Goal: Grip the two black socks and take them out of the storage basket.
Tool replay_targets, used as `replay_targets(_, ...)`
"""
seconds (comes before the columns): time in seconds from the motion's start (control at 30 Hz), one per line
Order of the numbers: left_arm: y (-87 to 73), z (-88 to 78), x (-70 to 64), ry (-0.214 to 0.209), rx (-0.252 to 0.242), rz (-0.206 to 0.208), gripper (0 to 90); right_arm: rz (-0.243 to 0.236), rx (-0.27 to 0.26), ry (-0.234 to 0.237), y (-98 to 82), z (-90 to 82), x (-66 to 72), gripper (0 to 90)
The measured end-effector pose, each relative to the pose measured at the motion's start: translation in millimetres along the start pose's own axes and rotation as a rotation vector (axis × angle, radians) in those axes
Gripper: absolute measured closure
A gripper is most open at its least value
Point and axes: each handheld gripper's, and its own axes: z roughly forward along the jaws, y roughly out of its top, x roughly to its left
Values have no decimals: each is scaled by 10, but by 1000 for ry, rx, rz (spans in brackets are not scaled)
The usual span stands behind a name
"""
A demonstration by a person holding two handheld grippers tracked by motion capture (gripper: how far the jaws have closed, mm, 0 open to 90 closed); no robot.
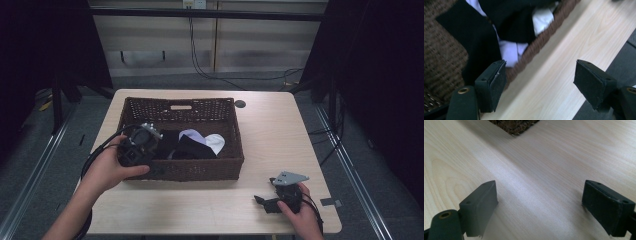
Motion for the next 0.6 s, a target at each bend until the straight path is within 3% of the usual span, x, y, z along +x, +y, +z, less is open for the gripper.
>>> replay_targets(0.23, 257, 77, 159, 40, 5, 0, 253, 2, 1, 0, 0, -1, 1, 123)
replay_targets(0.47, 467, 340, 338, 90, 39, -13, 254, 3, 1, 0, 0, -1, 2, 123)
replay_targets(0.6, 567, 530, 421, 103, 50, -47, 256, 3, 1, 0, 0, -1, 2, 123)
